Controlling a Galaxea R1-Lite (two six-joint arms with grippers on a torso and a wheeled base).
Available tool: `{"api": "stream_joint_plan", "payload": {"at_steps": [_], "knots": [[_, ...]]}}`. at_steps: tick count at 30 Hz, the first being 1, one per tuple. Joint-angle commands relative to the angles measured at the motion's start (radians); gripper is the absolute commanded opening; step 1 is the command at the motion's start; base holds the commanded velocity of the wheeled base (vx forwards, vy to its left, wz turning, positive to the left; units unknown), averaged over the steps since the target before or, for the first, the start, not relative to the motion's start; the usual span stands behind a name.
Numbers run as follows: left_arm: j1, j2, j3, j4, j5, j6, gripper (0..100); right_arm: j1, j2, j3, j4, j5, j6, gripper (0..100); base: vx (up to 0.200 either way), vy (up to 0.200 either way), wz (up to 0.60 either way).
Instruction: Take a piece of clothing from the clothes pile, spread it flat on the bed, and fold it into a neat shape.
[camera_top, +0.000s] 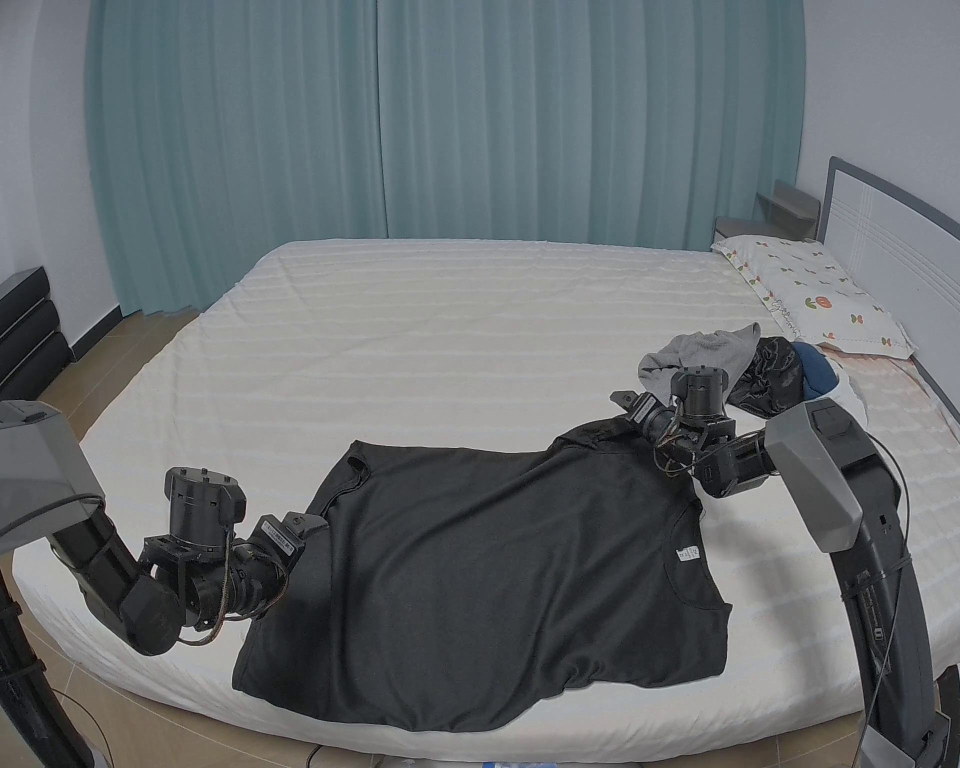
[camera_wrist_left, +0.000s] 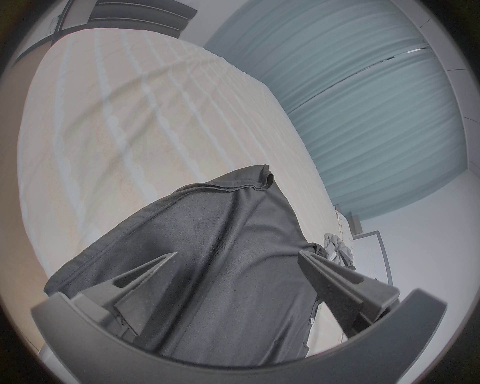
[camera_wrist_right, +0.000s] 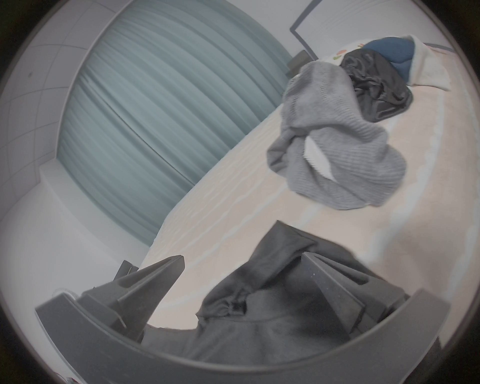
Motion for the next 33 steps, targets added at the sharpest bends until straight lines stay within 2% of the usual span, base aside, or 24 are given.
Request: {"api": "stream_joint_plan", "payload": {"at_steps": [1,6,10,18,19,21,25,28,33], "knots": [[0.01,-0.004,-0.021,-0.002,0.006,0.001,100,-0.034,-0.173,0.218,0.0,0.009,0.045,100,0.0,0.0,0.0],[0.025,0.02,-0.104,0.003,0.015,0.012,100,-0.051,-0.287,0.408,-0.041,0.051,0.107,100,0.0,0.0,0.0],[0.051,0.083,-0.19,0.01,0.043,0.021,100,-0.061,-0.348,0.542,-0.095,0.065,0.121,100,0.0,0.0,0.0],[0.071,0.226,-0.388,0.012,0.046,0.152,100,-0.064,-0.442,0.775,-0.254,0.063,0.174,100,0.0,0.0,0.0],[0.073,0.272,-0.448,0.013,0.047,0.185,100,-0.077,-0.449,0.836,-0.326,0.06,0.209,100,0.0,0.0,0.0],[0.07,0.316,-0.505,0.02,0.046,0.204,100,-0.081,-0.451,0.893,-0.388,0.062,0.226,100,0.0,0.0,0.0],[0.062,0.378,-0.615,0.069,0.052,0.25,100,-0.084,-0.448,0.961,-0.463,0.063,0.234,100,0.0,0.0,0.0],[0.056,0.439,-0.784,0.168,0.107,0.271,100,-0.091,-0.435,1.005,-0.537,0.063,0.274,100,0.0,0.0,0.0],[0.042,0.519,-0.939,0.274,0.13,0.274,100,-0.092,-0.44,1.026,-0.546,0.065,0.28,100,0.0,0.0,0.0]]}}
